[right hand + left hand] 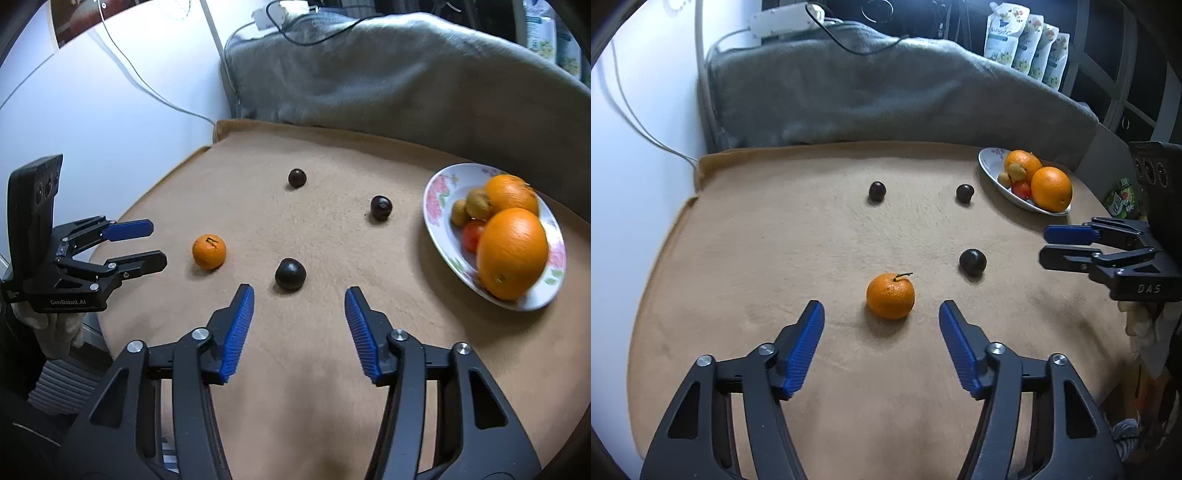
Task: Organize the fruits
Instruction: 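Move the left gripper toward the mandarin while the right approaches a dark plum, then grasp the mandarin with the left gripper while the right grasps the dark plum, then carry the mandarin and dark plum over the floral plate with both grippers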
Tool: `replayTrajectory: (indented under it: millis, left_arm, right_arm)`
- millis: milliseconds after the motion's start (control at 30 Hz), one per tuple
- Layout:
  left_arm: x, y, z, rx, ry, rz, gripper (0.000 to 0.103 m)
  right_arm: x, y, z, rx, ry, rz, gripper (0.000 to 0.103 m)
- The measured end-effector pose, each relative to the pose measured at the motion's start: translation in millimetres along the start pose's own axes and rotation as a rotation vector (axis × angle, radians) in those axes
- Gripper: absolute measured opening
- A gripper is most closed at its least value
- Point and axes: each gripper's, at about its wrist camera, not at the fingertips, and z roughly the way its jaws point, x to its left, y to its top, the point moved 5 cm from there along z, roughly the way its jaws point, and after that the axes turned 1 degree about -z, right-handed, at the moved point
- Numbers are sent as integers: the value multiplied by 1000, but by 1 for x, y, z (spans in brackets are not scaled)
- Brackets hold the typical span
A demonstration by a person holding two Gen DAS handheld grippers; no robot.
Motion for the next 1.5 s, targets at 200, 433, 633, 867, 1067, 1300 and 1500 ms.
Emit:
replayTrajectory:
  millis: [200, 433, 633, 867, 1067, 1300, 1500]
  left_arm:
    - [-2, 2, 19, 45, -20, 4, 58]
    - [0, -1, 35, 89, -18, 7, 52]
    - [0, -2, 45, 105, -30, 7, 50]
    - [1, 1, 55, 121, -47, -1, 43]
    - [-1, 3, 57, 113, -47, 11, 36]
    - [-2, 4, 58, 101, -39, 14, 36]
    - [-1, 7, 53, 81, -42, 3, 35]
  right_arm:
    - [7, 5, 28, 48, 24, -39, 48]
    - [18, 10, 55, 93, 18, -101, 44]
    - [20, 13, 71, 122, 17, -123, 42]
    - [18, 15, 79, 144, 4, -133, 37]
    - [13, 16, 84, 156, 2, -127, 30]
    - [12, 16, 82, 147, 6, -119, 27]
    - [8, 20, 70, 113, 8, -96, 27]
